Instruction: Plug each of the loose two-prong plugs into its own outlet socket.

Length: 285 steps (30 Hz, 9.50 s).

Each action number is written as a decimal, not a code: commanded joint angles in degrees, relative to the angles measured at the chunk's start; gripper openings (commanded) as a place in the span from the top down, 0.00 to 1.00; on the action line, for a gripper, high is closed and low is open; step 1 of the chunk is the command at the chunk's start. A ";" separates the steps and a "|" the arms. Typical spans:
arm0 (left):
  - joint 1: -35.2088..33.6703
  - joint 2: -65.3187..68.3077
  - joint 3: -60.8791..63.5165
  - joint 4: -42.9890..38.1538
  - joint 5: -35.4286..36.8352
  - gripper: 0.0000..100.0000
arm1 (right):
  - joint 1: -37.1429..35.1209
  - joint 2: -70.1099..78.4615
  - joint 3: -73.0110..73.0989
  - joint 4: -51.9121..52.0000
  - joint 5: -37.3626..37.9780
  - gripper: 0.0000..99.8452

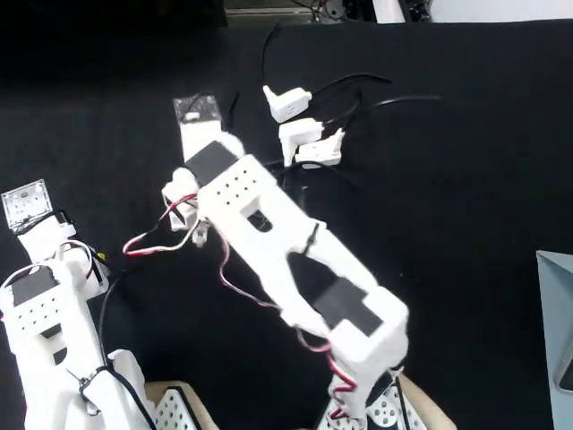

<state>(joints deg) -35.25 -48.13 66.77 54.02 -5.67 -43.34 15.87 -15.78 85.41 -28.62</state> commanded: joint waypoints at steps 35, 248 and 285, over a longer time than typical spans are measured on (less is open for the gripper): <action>6.55 -1.05 3.30 -6.15 0.44 0.82 | 8.53 -37.05 56.84 -27.87 25.85 0.99; 13.41 -41.41 14.11 8.97 -3.96 0.69 | 3.96 -54.64 70.11 -48.09 25.32 0.99; 9.19 -56.09 18.07 15.21 -3.96 0.69 | -1.41 -32.31 64.84 -60.75 29.36 0.99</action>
<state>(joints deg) -25.49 -103.69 85.32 68.97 -9.89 -44.04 -16.57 49.36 28.09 -1.36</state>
